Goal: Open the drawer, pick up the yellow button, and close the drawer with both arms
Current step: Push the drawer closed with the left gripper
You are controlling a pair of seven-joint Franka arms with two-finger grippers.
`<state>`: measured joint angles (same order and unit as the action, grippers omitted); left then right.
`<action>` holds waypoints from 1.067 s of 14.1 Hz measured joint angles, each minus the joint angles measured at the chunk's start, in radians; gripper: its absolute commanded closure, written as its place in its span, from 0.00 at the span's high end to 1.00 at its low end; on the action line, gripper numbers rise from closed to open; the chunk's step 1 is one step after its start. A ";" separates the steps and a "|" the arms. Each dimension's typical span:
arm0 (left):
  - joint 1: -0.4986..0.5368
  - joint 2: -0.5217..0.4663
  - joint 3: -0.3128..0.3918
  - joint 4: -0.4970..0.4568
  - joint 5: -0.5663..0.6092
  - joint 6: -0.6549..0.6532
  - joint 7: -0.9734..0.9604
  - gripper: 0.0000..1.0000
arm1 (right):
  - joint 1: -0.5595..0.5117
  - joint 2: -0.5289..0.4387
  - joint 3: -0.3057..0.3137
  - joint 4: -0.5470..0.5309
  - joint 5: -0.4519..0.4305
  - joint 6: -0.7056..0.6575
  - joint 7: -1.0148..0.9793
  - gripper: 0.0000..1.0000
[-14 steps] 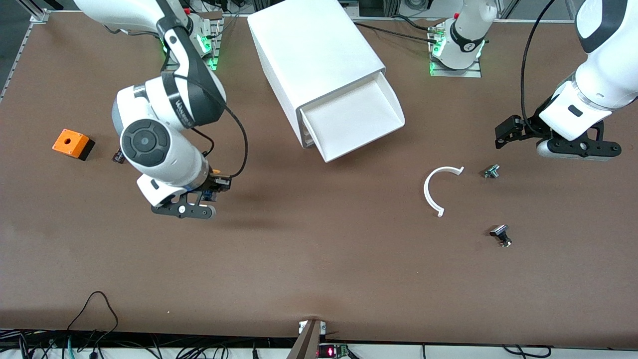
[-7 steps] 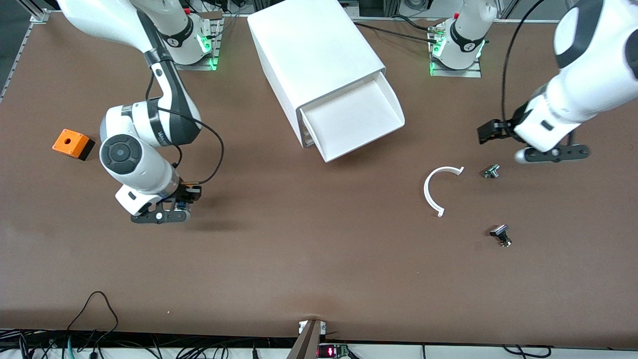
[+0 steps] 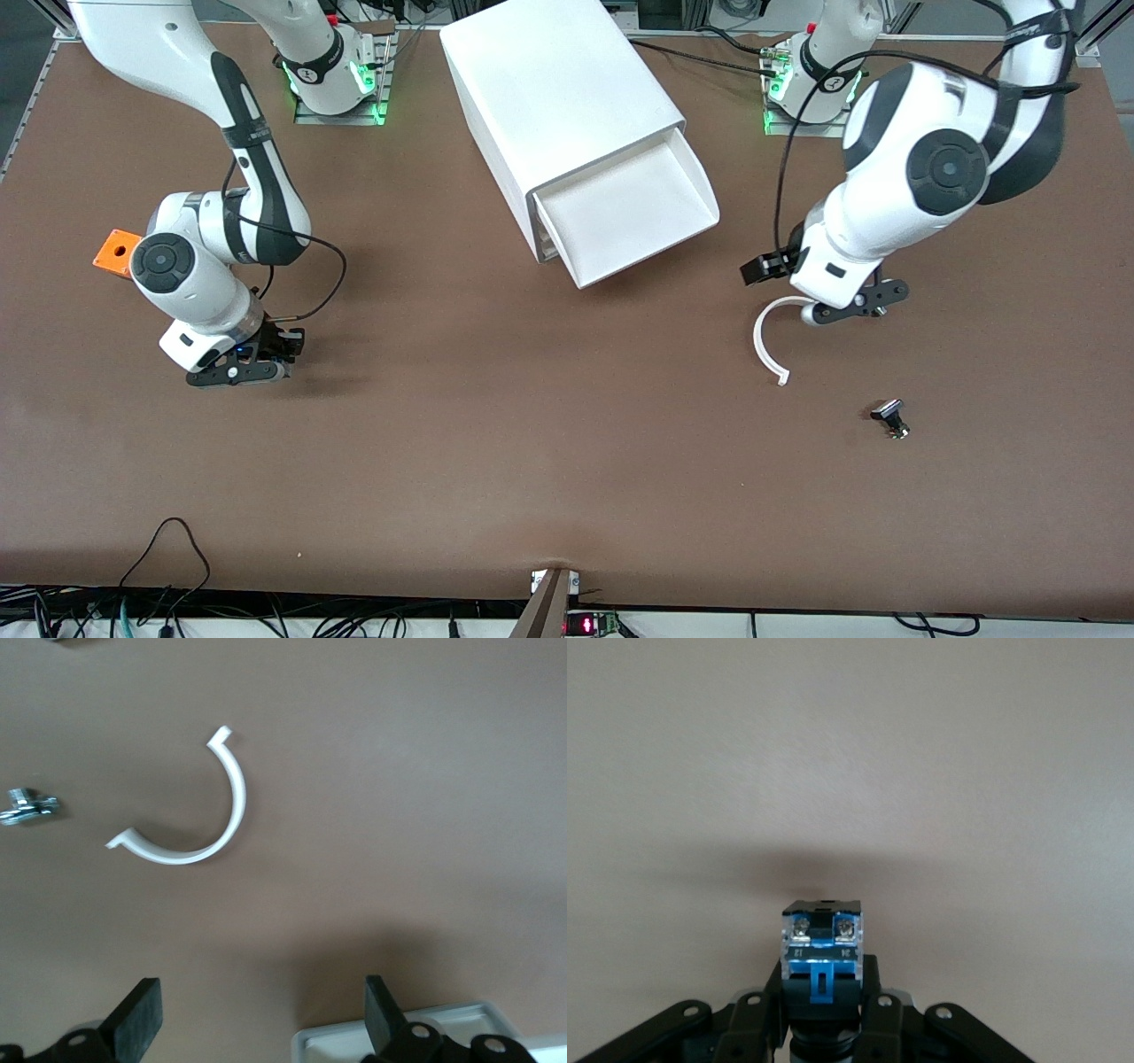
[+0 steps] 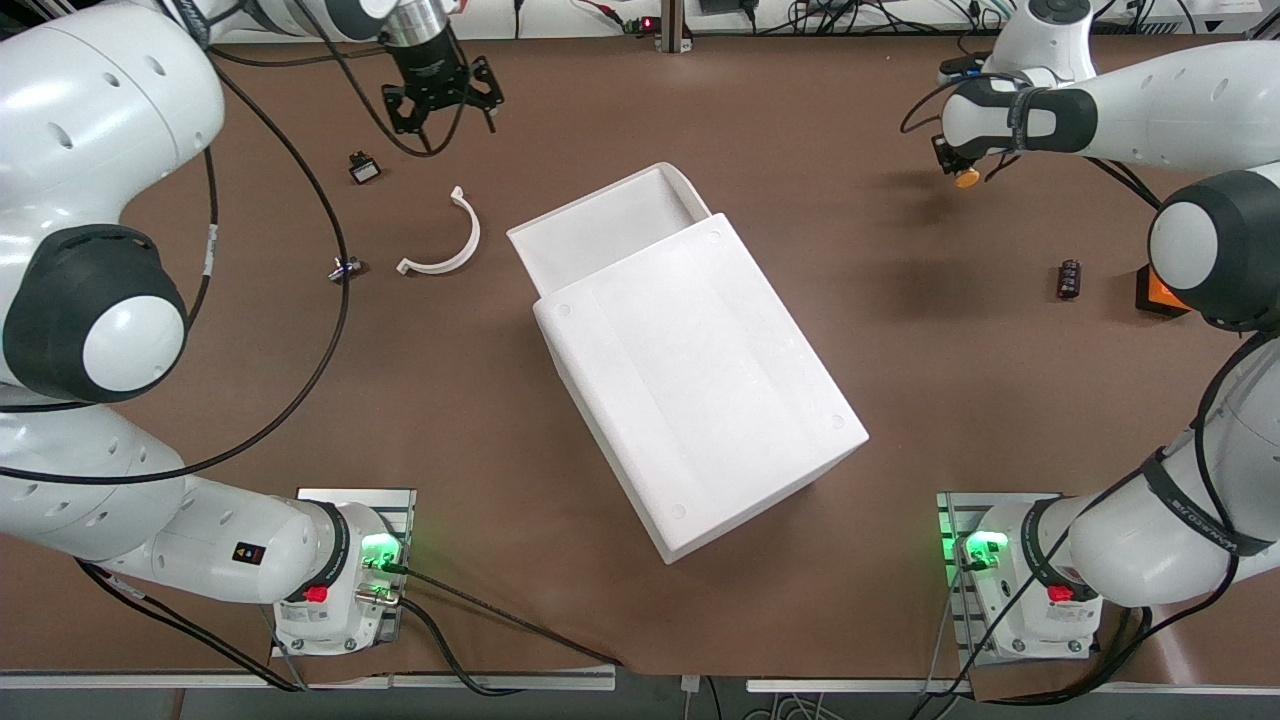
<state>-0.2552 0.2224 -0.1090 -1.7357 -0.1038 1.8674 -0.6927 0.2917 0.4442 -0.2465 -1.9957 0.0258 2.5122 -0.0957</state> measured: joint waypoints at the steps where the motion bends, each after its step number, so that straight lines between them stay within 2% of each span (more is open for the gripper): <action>1: -0.029 0.017 -0.001 -0.002 0.000 0.040 -0.055 1.00 | -0.012 0.001 0.000 -0.015 0.039 0.016 -0.045 0.00; 6: -0.196 0.094 -0.005 -0.008 0.034 0.161 -0.324 1.00 | -0.065 0.044 -0.001 -0.037 0.199 0.079 -0.248 0.00; 10: -0.223 0.097 -0.006 -0.020 0.087 0.164 -0.361 1.00 | -0.071 0.089 -0.001 -0.038 0.248 0.111 -0.286 0.00; 12: -0.226 0.097 -0.009 -0.027 0.088 0.166 -0.361 1.00 | -0.071 0.101 0.000 -0.038 0.261 0.112 -0.286 0.16; 15: -0.229 0.097 -0.027 -0.054 0.088 0.183 -0.365 1.00 | -0.071 0.107 0.000 -0.037 0.270 0.115 -0.286 0.50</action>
<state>-0.4844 0.3193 -0.1361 -1.7893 -0.0160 2.0508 -1.0577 0.2209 0.5512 -0.2463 -2.0331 0.2955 2.6269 -0.3817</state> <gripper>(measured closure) 0.000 0.670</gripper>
